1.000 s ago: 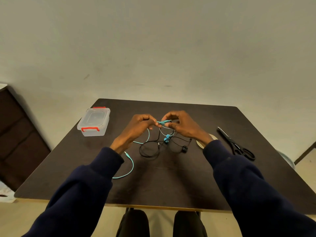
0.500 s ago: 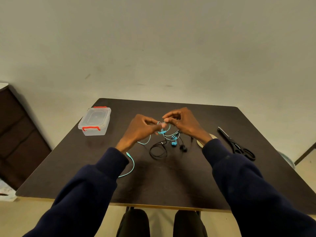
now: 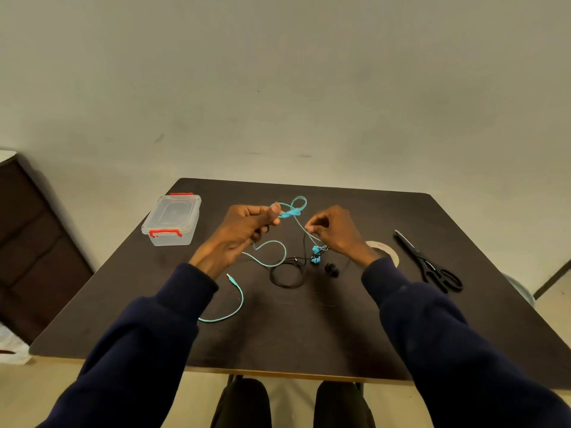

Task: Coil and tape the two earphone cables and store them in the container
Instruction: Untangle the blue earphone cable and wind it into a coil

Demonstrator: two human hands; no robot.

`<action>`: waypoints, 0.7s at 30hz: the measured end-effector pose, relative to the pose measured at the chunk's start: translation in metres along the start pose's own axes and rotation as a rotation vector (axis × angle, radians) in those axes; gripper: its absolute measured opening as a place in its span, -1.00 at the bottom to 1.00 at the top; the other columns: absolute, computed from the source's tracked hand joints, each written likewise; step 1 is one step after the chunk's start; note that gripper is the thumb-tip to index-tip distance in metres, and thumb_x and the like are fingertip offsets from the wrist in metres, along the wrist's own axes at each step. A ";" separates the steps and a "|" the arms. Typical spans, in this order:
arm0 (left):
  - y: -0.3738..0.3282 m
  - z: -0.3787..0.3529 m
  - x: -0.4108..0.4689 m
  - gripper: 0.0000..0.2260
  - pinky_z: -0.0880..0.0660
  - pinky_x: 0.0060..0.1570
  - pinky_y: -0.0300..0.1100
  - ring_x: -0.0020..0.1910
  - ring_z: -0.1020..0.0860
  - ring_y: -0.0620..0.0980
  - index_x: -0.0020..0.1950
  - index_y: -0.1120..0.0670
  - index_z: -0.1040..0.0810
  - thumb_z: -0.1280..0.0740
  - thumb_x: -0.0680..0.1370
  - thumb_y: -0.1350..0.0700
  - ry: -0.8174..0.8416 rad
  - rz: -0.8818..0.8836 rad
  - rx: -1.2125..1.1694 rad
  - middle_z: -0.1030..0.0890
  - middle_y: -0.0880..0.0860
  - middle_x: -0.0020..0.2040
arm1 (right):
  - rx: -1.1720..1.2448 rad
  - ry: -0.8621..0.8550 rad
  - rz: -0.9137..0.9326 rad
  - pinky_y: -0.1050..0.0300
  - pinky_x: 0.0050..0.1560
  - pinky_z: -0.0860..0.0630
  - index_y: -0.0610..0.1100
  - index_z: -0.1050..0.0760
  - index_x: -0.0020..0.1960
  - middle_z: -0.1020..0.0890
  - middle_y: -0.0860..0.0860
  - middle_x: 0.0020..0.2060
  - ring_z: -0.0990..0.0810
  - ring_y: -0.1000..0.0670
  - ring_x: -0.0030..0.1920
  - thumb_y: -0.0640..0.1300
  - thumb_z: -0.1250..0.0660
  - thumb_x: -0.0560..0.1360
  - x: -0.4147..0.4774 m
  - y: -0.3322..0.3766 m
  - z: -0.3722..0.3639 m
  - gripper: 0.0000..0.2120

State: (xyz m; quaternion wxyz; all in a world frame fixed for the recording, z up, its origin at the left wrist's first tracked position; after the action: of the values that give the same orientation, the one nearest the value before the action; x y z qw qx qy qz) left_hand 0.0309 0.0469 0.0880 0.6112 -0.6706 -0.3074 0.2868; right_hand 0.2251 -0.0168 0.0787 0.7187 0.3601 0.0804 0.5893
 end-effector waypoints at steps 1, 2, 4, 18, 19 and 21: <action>-0.001 0.000 0.000 -0.61 -0.33 -0.31 -0.30 -0.35 -0.43 -0.16 -0.01 0.18 -0.71 -0.51 0.36 -0.10 -0.006 0.009 -0.077 -0.68 0.04 -0.19 | -0.017 0.029 -0.010 0.38 -0.06 -0.59 -0.19 -0.70 0.06 -0.74 -0.06 -0.04 -0.61 0.28 -0.19 -0.22 -0.46 0.52 -0.001 -0.002 -0.004 -0.87; -0.001 0.002 0.001 -0.62 -0.32 -0.31 -0.29 -0.35 -0.43 -0.16 0.01 0.18 -0.70 -0.50 0.37 -0.08 -0.018 0.012 -0.138 -0.69 0.03 -0.18 | -0.026 0.045 -0.012 0.44 -0.05 -0.54 -0.19 -0.69 0.11 -0.74 -0.06 0.02 -0.63 0.24 -0.12 -0.21 -0.44 0.54 -0.002 -0.002 -0.007 -0.84; -0.002 0.005 0.002 -0.66 -0.31 -0.31 -0.30 -0.34 -0.42 -0.17 0.02 0.14 -0.71 -0.50 0.37 -0.06 -0.046 0.010 -0.194 -0.71 0.05 -0.12 | -0.013 -0.009 0.002 0.43 0.05 -0.49 -0.18 -0.65 0.21 -0.70 -0.07 0.15 -0.66 0.09 0.09 -0.19 -0.40 0.57 -0.003 0.002 -0.005 -0.77; -0.011 0.004 0.000 -0.77 -0.32 -0.33 -0.34 -0.32 -0.41 -0.16 -0.04 0.07 -0.75 -0.50 0.38 0.00 -0.005 -0.027 -0.175 -0.73 0.08 -0.04 | 0.084 -0.061 -0.226 0.19 -0.15 -0.55 -0.09 -0.52 0.09 -0.55 0.01 -0.04 -0.61 0.06 -0.12 -0.13 -0.56 0.42 0.000 0.000 0.021 -0.68; -0.012 0.005 0.000 -0.76 -0.32 -0.33 -0.34 -0.32 -0.41 -0.16 -0.04 0.07 -0.75 -0.50 0.38 -0.01 -0.003 -0.029 -0.166 -0.73 0.08 -0.04 | 0.206 -0.086 -0.228 0.18 -0.17 -0.62 -0.13 -0.53 0.07 -0.59 -0.05 -0.06 -0.67 0.02 -0.17 -0.21 -0.52 0.46 -0.001 0.003 0.021 -0.75; -0.014 0.008 0.000 -0.77 -0.32 -0.33 -0.34 -0.32 -0.41 -0.16 -0.05 0.07 -0.75 -0.51 0.37 -0.01 -0.002 -0.025 -0.155 -0.73 0.08 -0.04 | 0.462 -0.027 -0.192 0.14 -0.17 -0.68 -0.24 -0.58 0.07 -0.67 -0.19 -0.06 -0.73 -0.10 -0.17 -0.36 -0.40 0.52 -0.002 0.018 0.015 -0.86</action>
State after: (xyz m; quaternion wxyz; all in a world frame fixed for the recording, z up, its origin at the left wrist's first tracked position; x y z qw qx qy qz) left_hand 0.0240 0.0525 0.1011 0.5609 -0.7116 -0.3376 0.2550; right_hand 0.2182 -0.0236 0.0999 0.6711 0.5135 0.2372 0.4793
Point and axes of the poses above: each hand's wrist, its own x-axis towards the middle knuckle, its own z-axis out of the back of the hand, y = z × x, the point moved 8 cm from there along x, towards the middle knuckle
